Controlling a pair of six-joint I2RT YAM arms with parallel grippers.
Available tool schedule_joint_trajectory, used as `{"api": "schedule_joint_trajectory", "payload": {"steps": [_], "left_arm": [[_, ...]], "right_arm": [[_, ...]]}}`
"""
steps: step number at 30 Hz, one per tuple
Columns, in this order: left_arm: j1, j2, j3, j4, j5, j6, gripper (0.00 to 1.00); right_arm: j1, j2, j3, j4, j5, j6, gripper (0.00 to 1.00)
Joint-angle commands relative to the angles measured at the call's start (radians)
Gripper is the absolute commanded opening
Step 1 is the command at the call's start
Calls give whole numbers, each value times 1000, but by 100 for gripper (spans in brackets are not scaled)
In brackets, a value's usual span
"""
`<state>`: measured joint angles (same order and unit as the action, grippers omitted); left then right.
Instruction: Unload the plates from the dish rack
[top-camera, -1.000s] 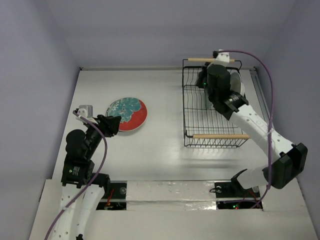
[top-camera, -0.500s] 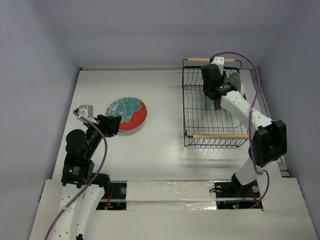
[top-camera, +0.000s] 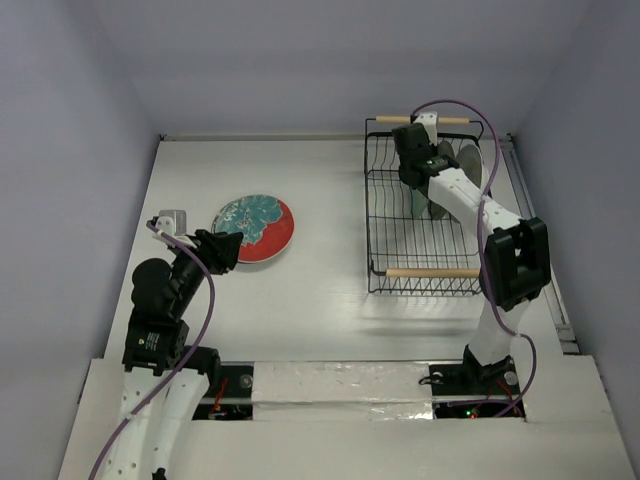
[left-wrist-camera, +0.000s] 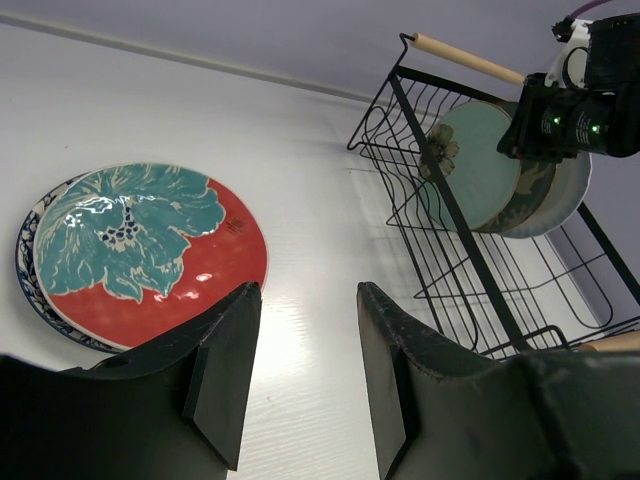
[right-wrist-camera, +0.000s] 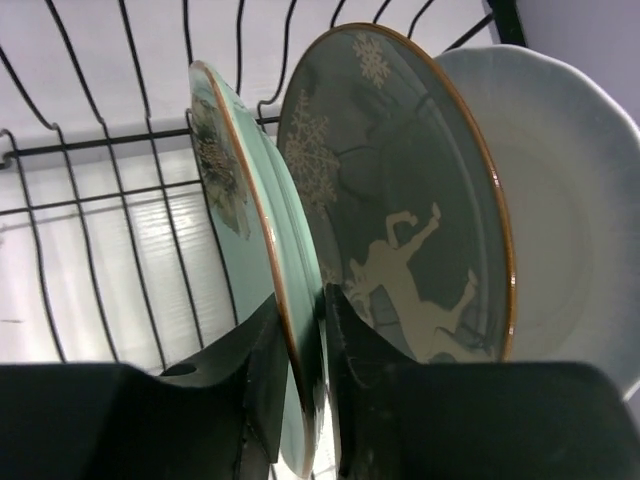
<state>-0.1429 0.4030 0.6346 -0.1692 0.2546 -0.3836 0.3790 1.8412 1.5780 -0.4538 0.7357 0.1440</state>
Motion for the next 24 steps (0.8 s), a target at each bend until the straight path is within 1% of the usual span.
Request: {"api": "schedule_joint_trajectory", "payload": {"steps": [1, 2, 4, 5, 7, 8, 17, 24], "left_arm": [[3, 7, 0, 39, 12, -3, 40], [3, 7, 0, 40, 14, -5, 40], [3, 7, 0, 40, 15, -5, 40], [3, 7, 0, 42, 15, -5, 40], [3, 8, 0, 42, 17, -3, 40], [3, 10, 0, 40, 17, -5, 40], [3, 13, -1, 42, 15, -6, 40], [3, 14, -1, 43, 17, -6, 40]], "right_arm": [[-5, -13, 57, -13, 51, -30, 22], [-5, -19, 59, -16, 59, -32, 18], [-5, -30, 60, -14, 77, -50, 13], [-5, -36, 60, -14, 82, -58, 8], [-5, -53, 66, -14, 94, -75, 5], [-5, -59, 71, -14, 99, -80, 1], [4, -105, 94, 3, 142, -148, 0], [14, -174, 60, 56, 182, -170, 0]]}}
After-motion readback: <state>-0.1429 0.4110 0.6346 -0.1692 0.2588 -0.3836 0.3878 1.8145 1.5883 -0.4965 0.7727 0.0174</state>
